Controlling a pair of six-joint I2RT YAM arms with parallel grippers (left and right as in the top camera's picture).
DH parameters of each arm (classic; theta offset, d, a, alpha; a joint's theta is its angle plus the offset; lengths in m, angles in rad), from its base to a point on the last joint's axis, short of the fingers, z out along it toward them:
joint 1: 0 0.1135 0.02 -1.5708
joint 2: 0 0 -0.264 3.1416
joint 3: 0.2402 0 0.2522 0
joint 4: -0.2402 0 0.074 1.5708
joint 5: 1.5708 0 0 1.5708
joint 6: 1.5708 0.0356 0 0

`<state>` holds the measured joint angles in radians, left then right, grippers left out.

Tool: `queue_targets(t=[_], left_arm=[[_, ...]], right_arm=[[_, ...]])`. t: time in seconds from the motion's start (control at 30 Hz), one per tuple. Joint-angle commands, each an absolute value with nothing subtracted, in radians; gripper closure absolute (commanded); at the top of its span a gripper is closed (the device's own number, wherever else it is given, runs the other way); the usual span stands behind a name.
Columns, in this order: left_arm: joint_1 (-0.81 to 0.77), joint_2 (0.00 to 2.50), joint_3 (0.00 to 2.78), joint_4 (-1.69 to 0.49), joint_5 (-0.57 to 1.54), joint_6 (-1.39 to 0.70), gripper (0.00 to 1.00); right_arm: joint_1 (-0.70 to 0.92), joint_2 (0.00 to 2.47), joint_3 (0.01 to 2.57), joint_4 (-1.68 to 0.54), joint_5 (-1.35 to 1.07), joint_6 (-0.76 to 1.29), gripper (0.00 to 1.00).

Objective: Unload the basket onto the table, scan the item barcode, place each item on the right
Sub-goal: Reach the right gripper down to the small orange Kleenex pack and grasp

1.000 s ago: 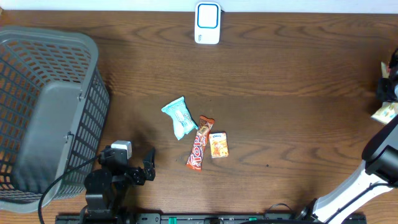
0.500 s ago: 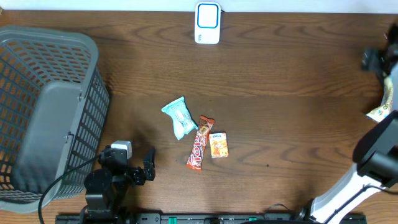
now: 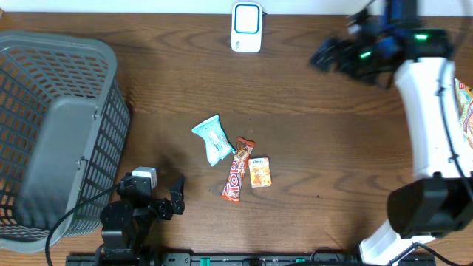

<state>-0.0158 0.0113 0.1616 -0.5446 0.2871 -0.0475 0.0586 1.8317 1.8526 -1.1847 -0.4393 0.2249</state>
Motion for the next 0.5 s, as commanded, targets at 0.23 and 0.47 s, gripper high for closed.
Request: queue_targets(t=[0.23,0.47], left_arm=[[-0.012,0.009,0.151,-0.556,0.299,-0.038,0.00],[-0.012,0.009,0.151,-0.556,0.299,-0.038,0.00]], right_arm=[[0.452,1.836,1.797,-1.386,-0.201,0.274,0.01],[0.712,1.836,1.556,-1.122,-0.028,0.569,0.10]])
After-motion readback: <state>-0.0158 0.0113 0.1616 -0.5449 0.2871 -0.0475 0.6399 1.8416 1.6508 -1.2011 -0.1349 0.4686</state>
